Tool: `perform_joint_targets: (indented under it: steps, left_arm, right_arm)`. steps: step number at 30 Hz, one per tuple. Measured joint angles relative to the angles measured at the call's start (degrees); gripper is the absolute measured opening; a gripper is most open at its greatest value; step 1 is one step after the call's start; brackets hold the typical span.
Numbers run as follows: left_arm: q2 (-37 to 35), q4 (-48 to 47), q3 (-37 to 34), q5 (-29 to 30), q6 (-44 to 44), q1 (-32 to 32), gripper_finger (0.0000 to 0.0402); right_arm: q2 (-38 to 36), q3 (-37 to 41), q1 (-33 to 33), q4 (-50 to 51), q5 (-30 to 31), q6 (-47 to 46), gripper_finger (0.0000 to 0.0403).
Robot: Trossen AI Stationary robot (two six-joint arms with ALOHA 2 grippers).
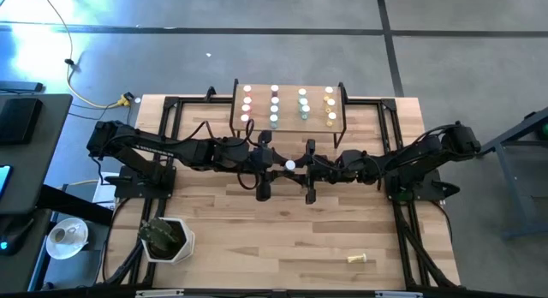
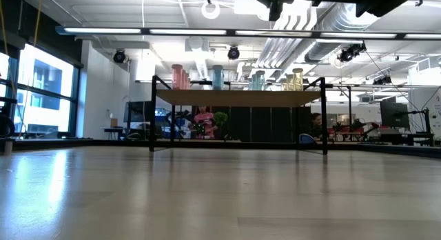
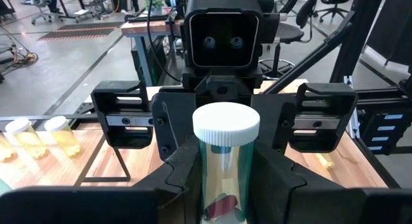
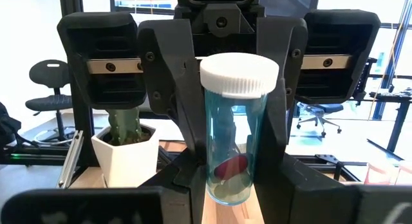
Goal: Pick and place medicine bottles onto shelf by color
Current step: Put the green pill bottle on the shelf aligned with the other green pill bottles
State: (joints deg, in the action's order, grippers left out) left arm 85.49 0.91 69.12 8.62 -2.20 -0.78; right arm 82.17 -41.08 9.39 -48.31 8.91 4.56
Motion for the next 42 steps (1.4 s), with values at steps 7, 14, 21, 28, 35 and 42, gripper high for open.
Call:
perform_joint_targets:
  steps: [7, 14, 21, 28, 35, 42]
  left_arm:
    - [0.0, 0.0, 0.0, 0.0, 0.0, 0.0, 0.0097]
    - [0.0, 0.1, 0.0, 0.1, 0.0, 0.0, 0.0097]
    - [0.0, 0.0, 0.0, 2.0, -1.7, 0.0, 0.0097]
    - [0.0, -1.1, 0.0, 2.4, -1.7, 0.0, 0.0097]
    - [0.0, -1.1, 0.0, 2.5, -1.6, 0.0, 0.0097]
    - [0.0, -1.6, 0.0, 2.5, -1.5, 0.0, 0.0097]
  right_arm:
    - [0.0, 0.0, 0.0, 0.4, 0.0, 0.0, 0.0108]
    - [0.0, -0.1, 0.0, 2.7, 0.0, 0.0, 0.017]
    - [-1.1, -0.1, 0.0, 11.9, 2.9, -1.5, 0.0205]
    - [-8.6, 0.0, 0.0, 25.3, 7.6, -4.6, 0.0209]
    - [-16.7, 0.0, 0.0, 30.6, 7.6, -4.5, 0.0209]
    - [-21.9, -2.3, 0.0, 31.5, 6.0, 0.3, 0.0209]
